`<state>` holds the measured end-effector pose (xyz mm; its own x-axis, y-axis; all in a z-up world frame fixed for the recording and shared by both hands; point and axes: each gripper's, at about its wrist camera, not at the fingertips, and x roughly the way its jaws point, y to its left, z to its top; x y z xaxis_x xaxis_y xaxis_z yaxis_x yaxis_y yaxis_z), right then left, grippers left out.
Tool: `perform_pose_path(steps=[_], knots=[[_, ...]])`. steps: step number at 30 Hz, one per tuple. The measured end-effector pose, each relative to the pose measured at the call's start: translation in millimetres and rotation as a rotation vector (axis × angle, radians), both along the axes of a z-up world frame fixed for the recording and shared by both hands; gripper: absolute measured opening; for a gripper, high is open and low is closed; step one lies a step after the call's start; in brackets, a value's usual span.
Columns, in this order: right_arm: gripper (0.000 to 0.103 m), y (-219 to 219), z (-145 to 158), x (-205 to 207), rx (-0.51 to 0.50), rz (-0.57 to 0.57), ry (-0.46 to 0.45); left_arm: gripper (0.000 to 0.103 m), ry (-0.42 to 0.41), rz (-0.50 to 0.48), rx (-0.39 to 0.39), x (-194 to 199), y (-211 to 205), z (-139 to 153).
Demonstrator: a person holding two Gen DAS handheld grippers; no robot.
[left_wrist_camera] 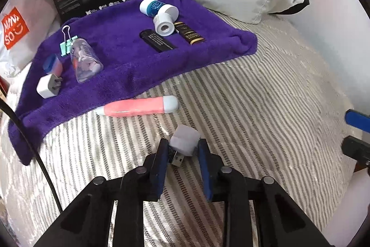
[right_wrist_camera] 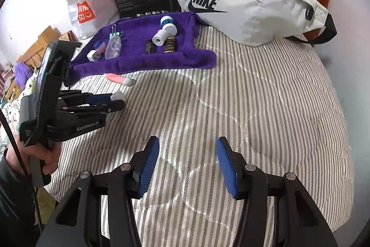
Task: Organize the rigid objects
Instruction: 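Grasp the small white USB plug with the left tool, then hold the USB plug in the left tool while the right tool grasps the pink tube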
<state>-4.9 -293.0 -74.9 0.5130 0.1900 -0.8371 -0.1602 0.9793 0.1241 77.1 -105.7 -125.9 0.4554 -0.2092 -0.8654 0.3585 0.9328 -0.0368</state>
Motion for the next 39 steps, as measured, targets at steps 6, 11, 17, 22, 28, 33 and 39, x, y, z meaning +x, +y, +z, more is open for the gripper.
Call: perform_pose_path(steps=[6,11,17,22,28,33,39], knots=[[0.051,7.7,-7.6,6.8,0.007,0.01,0.015,0.025,-0.021,0.031,-0.033,-2.8,22.5,11.7],[0.051,25.2,-16.6,20.2,0.002,0.054,0.031,0.025,-0.028,0.077,-0.049,-3.9,50.8,16.3],[0.051,57.5,-26.4,51.9,0.028,0.133,0.025,0.025,-0.012,0.148,-0.071,1.4,89.8,14.7],[0.051,88.9,-38.4,91.2,0.045,0.22,0.016,0.025,-0.013,0.191,-0.103,2.1,112.6,15.1],[0.051,122.6,-52.4,118.8,-0.013,0.311,0.007,0.025,-0.007,0.202,-0.147,0.0,131.7,12.0],[0.051,139.5,-59.9,128.2,-0.071,0.355,-0.029,0.025,0.007,0.214,-0.185,1.1,144.8,8.0],[0.047,156.0,-60.6,138.2,-0.078,0.42,-0.069,0.025,0.012,0.233,-0.187,5.4,153.4,6.2]])
